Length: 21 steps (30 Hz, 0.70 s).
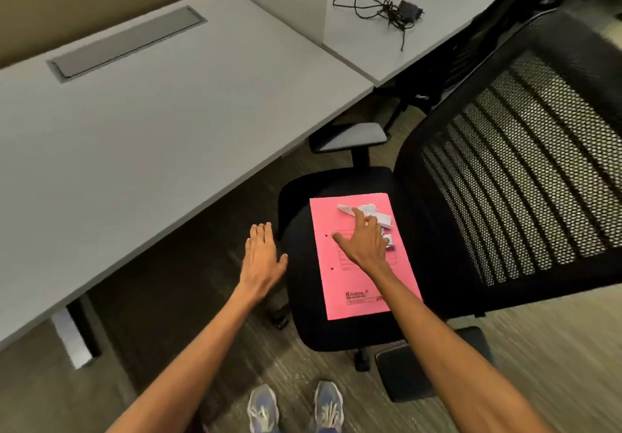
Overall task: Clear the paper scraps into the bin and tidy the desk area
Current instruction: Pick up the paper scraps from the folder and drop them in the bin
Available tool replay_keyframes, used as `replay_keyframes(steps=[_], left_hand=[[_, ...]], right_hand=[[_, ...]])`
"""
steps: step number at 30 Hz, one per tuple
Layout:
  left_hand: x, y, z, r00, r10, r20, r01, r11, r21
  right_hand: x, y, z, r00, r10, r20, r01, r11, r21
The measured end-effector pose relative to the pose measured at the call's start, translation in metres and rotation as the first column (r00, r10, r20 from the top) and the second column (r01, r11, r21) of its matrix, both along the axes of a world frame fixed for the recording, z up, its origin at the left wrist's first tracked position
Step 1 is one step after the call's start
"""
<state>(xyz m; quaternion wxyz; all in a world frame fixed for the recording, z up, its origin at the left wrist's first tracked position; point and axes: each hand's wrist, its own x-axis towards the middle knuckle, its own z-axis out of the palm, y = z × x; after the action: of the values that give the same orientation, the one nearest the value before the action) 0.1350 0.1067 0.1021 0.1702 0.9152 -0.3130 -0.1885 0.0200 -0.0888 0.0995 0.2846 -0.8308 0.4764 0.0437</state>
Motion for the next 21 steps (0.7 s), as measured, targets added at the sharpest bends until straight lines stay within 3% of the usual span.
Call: replay_keyframes(steps=[9, 15, 21], left_hand=[[0.028, -0.14, -0.045, 0.959, -0.28, -0.039, 0.281, 0.96, 0.01], [0.018, -0.222, -0.1, 0.853, -0.518, -0.067, 0.522, 0.85, 0.073], [0.014, -0.264, -0.14, 0.749, -0.656, -0.087, 0.659, 0.728, 0.187]], right_hand=[[-0.016, -0.064, -0.065, 0.974, -0.194, -0.121, 0.204, 0.976, 0.074], [-0.007, -0.089, -0.103, 0.967, -0.2, -0.156, 0.214, 0.974, 0.08], [0.003, -0.097, -0.132, 0.957, -0.247, -0.15, 0.266, 0.956, 0.124]])
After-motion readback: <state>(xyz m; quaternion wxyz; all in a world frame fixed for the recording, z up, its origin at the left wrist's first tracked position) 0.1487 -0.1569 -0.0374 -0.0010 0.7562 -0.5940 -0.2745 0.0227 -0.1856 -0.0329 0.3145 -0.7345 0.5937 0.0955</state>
